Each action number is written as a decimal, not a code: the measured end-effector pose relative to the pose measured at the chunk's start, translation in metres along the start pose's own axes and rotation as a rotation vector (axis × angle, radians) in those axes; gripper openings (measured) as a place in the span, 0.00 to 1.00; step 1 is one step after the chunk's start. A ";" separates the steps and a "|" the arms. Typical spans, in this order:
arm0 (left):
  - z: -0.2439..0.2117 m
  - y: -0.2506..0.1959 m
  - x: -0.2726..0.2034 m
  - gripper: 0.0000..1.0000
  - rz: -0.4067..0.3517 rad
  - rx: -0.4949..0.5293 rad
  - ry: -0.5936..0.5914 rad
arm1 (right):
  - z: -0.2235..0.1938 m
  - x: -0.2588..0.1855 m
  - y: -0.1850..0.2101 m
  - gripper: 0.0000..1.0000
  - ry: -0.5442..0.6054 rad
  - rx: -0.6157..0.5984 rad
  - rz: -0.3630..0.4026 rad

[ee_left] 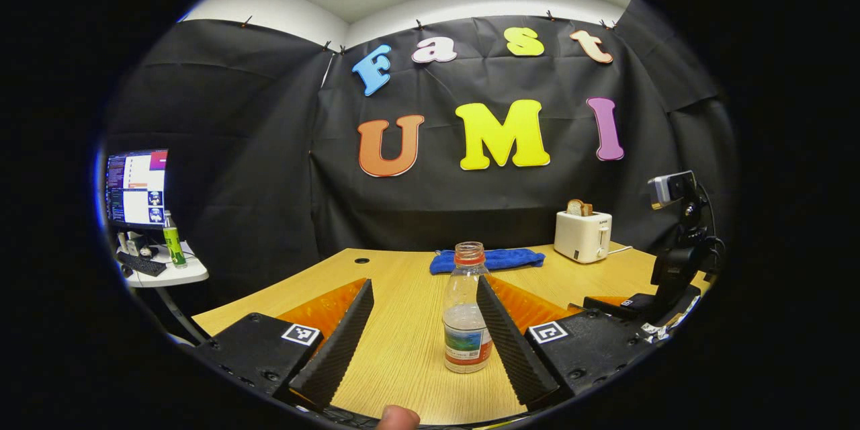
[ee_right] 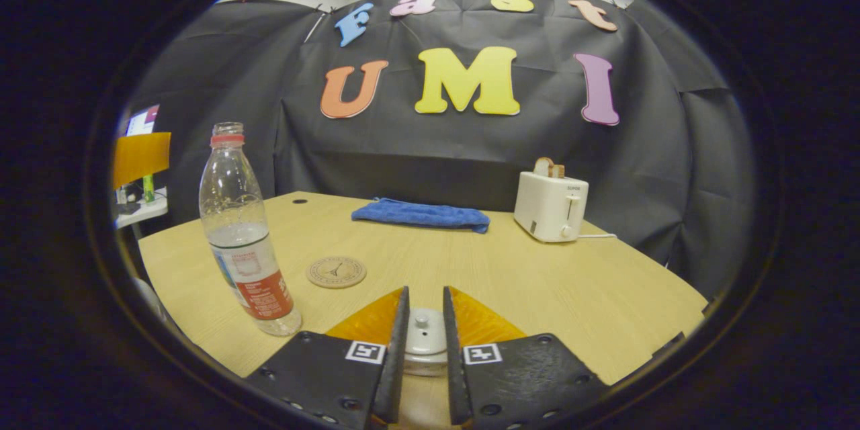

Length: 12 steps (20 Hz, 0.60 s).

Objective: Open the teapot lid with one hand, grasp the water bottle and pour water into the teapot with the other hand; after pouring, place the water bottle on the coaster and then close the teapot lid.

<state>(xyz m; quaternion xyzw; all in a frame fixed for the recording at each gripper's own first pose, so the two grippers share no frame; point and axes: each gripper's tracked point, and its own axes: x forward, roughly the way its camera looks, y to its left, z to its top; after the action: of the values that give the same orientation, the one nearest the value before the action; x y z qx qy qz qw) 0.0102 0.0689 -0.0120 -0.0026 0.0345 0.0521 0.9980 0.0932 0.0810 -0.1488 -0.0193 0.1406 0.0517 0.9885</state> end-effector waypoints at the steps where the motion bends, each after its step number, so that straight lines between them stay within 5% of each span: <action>1: 0.000 0.000 0.000 0.97 -0.003 -0.002 0.002 | 0.000 0.001 0.000 0.18 0.003 0.000 0.003; 6: 0.000 0.002 0.000 0.97 -0.001 -0.003 0.004 | -0.003 0.002 0.003 0.00 0.025 -0.016 0.022; 12: -0.001 0.001 0.001 0.97 -0.015 -0.018 0.004 | 0.000 0.004 0.003 0.00 0.020 -0.022 0.043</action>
<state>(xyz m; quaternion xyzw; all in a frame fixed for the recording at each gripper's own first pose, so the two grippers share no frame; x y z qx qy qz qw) 0.0115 0.0700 -0.0134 -0.0119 0.0361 0.0450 0.9983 0.0964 0.0839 -0.1493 -0.0277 0.1503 0.0743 0.9855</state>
